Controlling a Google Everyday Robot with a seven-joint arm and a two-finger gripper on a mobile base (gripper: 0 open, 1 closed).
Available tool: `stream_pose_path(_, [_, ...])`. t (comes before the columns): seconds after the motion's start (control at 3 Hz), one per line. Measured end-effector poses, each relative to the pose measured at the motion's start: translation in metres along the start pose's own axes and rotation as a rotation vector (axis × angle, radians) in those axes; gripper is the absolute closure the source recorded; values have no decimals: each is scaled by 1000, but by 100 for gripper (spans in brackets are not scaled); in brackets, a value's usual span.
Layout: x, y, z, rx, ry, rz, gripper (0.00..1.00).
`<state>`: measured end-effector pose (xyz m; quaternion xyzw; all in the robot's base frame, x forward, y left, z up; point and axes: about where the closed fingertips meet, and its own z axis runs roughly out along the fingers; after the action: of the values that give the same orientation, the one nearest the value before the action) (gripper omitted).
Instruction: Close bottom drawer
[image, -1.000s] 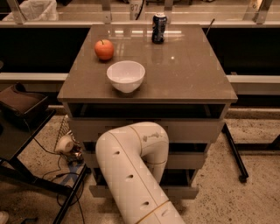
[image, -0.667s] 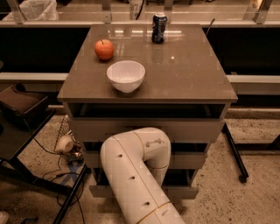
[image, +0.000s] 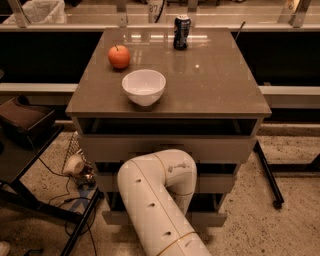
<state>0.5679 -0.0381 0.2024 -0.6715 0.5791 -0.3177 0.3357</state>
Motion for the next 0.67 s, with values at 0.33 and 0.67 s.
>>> stream_pose_path(0.33, [0,-1,1,1,0,1,82])
stream_pose_path(0.67, [-1,-2,5,-22,-1,-9,86])
